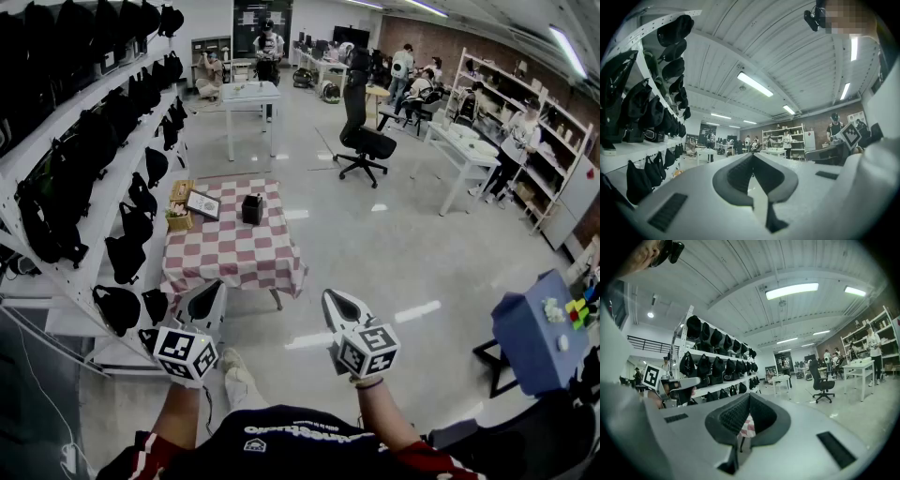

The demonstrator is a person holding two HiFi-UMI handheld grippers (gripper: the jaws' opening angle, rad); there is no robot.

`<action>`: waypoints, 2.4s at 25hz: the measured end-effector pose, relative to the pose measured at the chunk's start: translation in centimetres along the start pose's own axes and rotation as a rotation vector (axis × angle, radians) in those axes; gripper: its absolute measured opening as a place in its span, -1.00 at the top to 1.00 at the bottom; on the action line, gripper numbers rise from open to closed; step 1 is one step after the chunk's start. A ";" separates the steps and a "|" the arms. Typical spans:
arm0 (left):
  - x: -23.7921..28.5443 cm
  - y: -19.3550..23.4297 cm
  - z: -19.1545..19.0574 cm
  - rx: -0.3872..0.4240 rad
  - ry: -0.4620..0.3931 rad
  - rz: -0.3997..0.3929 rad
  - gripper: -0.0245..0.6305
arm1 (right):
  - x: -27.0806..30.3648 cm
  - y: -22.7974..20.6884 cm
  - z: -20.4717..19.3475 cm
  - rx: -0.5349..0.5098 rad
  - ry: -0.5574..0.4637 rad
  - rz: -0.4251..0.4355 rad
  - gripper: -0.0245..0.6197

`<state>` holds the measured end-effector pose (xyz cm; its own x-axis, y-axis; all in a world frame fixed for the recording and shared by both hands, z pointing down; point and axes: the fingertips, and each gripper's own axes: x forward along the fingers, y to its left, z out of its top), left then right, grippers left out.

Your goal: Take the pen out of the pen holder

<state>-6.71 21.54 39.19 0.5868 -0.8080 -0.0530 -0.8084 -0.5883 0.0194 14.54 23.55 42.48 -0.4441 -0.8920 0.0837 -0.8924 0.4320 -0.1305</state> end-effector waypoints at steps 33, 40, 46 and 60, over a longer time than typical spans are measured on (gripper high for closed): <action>3.6 2.5 -0.9 0.002 0.052 -0.009 0.91 | 2.5 -2.0 1.0 -0.004 -0.016 -0.014 0.91; 7.8 5.5 -1.9 -0.017 0.065 -0.021 0.91 | 6.5 -4.0 2.3 -0.019 -0.056 -0.062 0.91; 12.1 8.5 -1.6 0.006 0.067 -0.023 0.91 | 10.8 -7.2 3.0 -0.017 -0.068 -0.121 0.91; 23.6 19.0 -2.1 -0.053 0.069 -0.046 0.91 | 24.3 -12.2 5.2 0.036 -0.036 -0.136 0.91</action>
<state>-8.15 -8.73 40.42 0.6265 -0.7793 0.0134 -0.7780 -0.6242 0.0712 15.06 -4.14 41.00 -0.3152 -0.9466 0.0674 -0.9405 0.3021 -0.1554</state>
